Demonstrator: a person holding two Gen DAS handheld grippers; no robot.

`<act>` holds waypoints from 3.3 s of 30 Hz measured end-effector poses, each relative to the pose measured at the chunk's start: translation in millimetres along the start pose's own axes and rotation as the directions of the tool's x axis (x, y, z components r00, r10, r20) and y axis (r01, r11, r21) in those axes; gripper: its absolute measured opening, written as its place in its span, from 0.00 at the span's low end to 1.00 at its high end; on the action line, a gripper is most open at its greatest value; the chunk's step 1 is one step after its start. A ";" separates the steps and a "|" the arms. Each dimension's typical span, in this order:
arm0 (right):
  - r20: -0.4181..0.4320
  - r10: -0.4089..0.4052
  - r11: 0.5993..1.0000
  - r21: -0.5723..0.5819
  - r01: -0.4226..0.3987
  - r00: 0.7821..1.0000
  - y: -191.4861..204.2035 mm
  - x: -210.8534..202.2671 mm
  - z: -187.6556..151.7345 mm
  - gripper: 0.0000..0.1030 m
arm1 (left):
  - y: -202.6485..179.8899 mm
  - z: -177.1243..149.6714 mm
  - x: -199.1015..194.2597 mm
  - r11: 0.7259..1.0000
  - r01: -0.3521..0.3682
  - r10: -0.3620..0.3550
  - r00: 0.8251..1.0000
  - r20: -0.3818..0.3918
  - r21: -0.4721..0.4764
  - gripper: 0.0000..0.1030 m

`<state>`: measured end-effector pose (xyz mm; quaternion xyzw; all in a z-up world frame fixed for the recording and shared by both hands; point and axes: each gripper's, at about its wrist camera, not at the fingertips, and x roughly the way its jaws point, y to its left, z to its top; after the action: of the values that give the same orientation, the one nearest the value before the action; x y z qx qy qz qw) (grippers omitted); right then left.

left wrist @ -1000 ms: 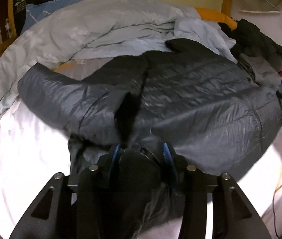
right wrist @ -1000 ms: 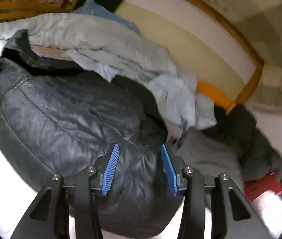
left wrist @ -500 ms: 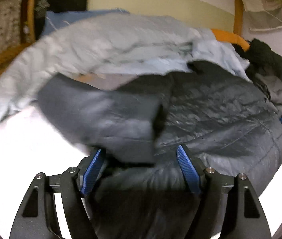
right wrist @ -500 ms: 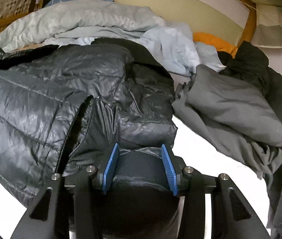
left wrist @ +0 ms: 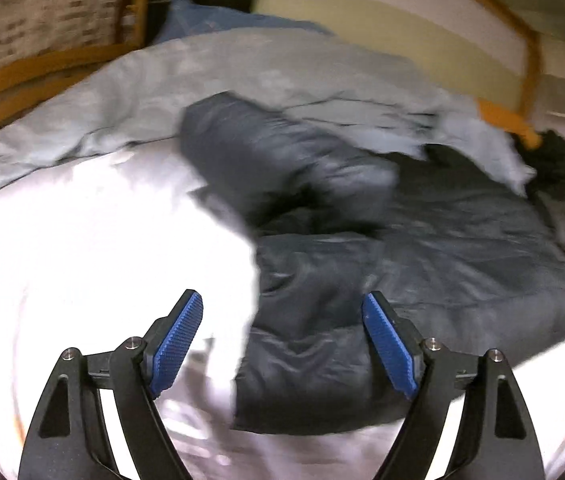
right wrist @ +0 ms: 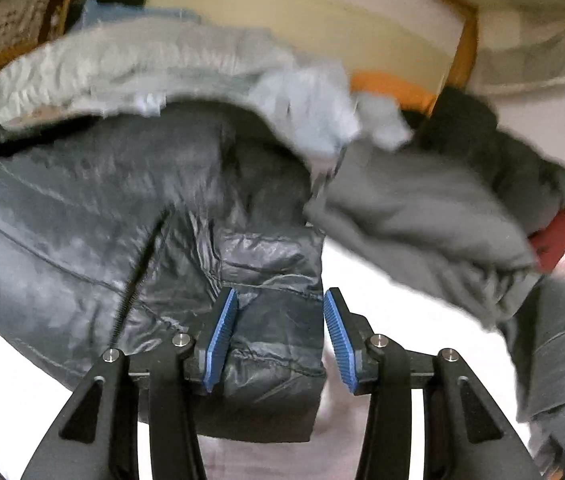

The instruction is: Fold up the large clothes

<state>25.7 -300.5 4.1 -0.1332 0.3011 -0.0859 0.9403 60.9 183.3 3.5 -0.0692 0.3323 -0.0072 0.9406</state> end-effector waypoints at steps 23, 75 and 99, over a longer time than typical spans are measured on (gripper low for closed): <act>-0.137 0.398 0.912 0.162 -0.376 0.907 40.5 20.5 -19.1 0.97 | -66.9 -21.1 30.6 0.980 0.179 -0.175 0.983 -0.050 0.083 0.99; 0.180 0.296 0.851 0.396 -0.344 0.938 -80.6 -20.0 -31.9 0.99 | -214.9 -49.8 46.3 0.938 0.346 -0.340 0.933 -0.121 0.034 0.30; -0.058 0.316 0.948 0.042 -0.314 0.947 35.1 15.2 -34.6 0.99 | -219.4 -55.8 42.3 0.945 0.319 -0.313 0.945 -0.094 0.065 0.32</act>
<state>20.4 -277.7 -41.9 -0.0655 0.3468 0.0565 0.9339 66.0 -43.5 -36.2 -0.0837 0.3547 -0.1740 0.9148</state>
